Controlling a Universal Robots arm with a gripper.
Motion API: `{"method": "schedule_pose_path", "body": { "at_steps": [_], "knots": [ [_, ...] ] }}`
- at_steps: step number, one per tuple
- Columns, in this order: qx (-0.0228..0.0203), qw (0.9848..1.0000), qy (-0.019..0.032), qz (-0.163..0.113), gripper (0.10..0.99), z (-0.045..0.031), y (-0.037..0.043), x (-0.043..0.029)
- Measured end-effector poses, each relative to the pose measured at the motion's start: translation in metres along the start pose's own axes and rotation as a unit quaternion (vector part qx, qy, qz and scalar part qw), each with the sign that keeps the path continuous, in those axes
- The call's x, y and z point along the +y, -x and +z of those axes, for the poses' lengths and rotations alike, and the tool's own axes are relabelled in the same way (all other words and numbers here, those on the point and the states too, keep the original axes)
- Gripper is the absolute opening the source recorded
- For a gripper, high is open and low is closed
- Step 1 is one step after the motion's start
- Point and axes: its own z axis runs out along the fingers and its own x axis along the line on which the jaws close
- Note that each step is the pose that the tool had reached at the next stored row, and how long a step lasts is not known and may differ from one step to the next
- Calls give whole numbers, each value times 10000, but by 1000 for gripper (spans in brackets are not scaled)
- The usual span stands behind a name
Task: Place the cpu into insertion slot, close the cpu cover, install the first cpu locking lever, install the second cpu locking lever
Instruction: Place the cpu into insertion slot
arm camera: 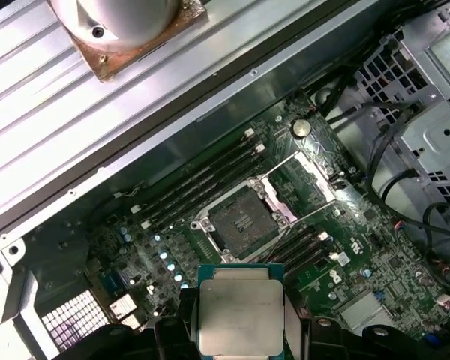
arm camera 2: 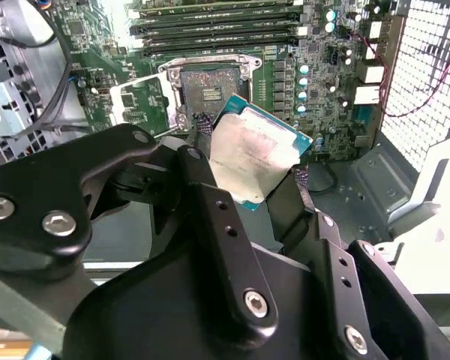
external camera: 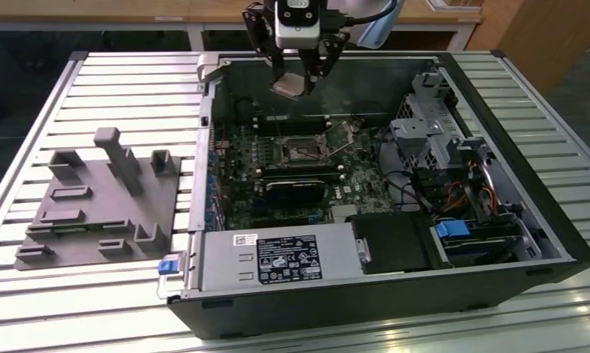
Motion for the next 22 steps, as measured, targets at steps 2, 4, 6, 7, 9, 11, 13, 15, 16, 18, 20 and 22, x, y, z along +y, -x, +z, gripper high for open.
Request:
{"method": "schedule_pose_path", "body": {
  "at_steps": [2, 4, 6, 7, 9, 11, 13, 15, 16, 18, 20, 22],
  "knots": [
    [-7, 10000, 1, 79, 541, 1, 0, 0],
    [-13, 9999, 1, 144, 541, 1, 0, 0],
    [-19, 9998, 2, 216, 541, 2, 0, 0],
    [-23, 9997, 2, 253, 541, 2, 0, 0],
    [-29, 9995, 3, 328, 541, 3, 0, 0],
    [-36, 9992, 3, 400, 541, 4, 0, 0],
    [-42, 9989, 4, 470, 541, 4, 0, 0],
    [-48, 9985, 5, 543, 541, 5, 0, 0],
    [-52, 9983, 5, 578, 541, 5, 0, -1],
    [-58, 9979, 6, 646, 541, 5, 0, 0],
    [-64, 9974, 6, 720, 541, 6, 0, 0],
    [-70, 9969, 7, 788, 541, 6, 0, 0]
  ]
}}
